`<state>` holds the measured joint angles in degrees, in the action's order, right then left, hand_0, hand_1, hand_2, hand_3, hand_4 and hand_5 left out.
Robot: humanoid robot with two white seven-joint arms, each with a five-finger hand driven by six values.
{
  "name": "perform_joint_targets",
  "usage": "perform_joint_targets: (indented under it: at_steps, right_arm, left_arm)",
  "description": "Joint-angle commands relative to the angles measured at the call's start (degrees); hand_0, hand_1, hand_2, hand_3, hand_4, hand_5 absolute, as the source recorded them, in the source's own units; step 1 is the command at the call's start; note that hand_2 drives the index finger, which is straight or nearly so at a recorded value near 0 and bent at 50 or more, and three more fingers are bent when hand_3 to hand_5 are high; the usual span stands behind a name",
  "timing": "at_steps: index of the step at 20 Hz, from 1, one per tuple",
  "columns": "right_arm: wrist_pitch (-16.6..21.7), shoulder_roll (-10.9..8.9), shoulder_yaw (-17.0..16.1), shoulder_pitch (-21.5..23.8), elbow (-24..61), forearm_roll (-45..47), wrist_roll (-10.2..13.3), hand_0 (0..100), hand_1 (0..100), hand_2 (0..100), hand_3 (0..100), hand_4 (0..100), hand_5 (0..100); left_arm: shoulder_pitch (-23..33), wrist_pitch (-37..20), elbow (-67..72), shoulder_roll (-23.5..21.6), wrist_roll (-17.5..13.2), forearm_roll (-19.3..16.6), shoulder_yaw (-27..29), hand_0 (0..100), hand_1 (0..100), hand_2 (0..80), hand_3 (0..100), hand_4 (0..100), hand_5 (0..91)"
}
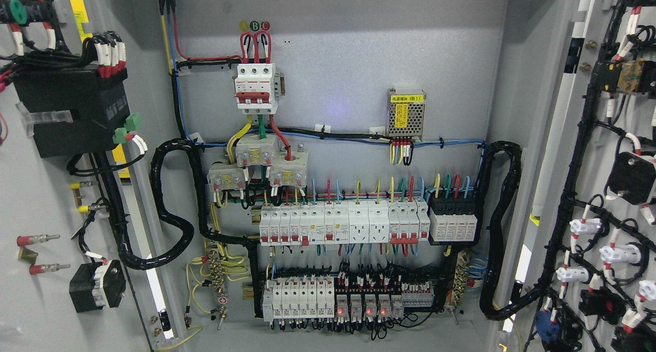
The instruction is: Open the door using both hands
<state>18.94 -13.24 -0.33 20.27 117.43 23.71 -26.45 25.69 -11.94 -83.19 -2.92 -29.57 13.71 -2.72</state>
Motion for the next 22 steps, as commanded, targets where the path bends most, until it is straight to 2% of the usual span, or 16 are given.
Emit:
perform_joint_targets:
  at_steps: [1, 3, 5, 8, 11, 13, 17, 22]
  right_arm:
    - [-0.04, -4.08, -12.06, 1.27, 2.1, 2.72, -0.27, 22, 0, 0, 0, 0, 0]
    - [-0.31, -4.86, -13.12, 1.26, 2.1, 6.95, -0.27, 21, 0, 0, 0, 0, 0]
    - [-0.22, -6.62, -14.43, 1.26, 2.1, 9.24, -0.27, 22, 0, 0, 0, 0, 0]
    - [-0.39, -7.33, -15.14, 1.26, 2.1, 13.62, -0.27, 22, 0, 0, 0, 0, 0]
    - [-0.57, -8.73, -15.49, 1.26, 2.1, 16.71, -0.27, 22, 0, 0, 0, 0, 0]
    - [-0.66, -8.82, -16.9, 1.44, 2.1, 17.16, -0.27, 22, 0, 0, 0, 0, 0]
    - [-0.66, -8.82, -17.08, 1.88, 2.1, 17.24, -0.27, 22, 0, 0, 0, 0, 0]
    - [-0.66, -8.38, -17.16, 2.4, 2.1, 17.25, -0.35, 22, 0, 0, 0, 0, 0]
  left_arm:
    - [2.35, -9.57, -27.64, -2.36, -1.72, -0.18, -1.86, 0, 0, 0.0, 0, 0, 0.0]
    - [2.35, -11.17, -29.39, -2.27, -1.72, -0.18, -1.07, 0, 0, 0.0, 0, 0, 0.0]
    - [2.35, -11.26, -31.15, -2.36, -1.72, 0.17, -0.54, 0, 0, 0.0, 0, 0, 0.0]
    - [2.35, -11.26, -33.7, -2.44, -1.64, 0.61, -0.45, 0, 0, 0.0, 0, 0, 0.0]
    - [2.35, -12.57, -34.94, -2.36, -1.63, 3.85, 1.3, 0, 0, 0.0, 0, 0, 0.0]
    - [2.52, -14.33, -34.94, -2.53, -1.63, 5.27, 3.23, 0, 0, 0.0, 0, 0, 0.0]
    - [2.52, -15.13, -35.2, -2.53, -1.63, 9.3, 8.33, 0, 0, 0.0, 0, 0, 0.0]
    - [2.61, -15.74, -35.64, -2.53, -1.9, 13.97, 10.89, 0, 0, 0.0, 0, 0, 0.0]
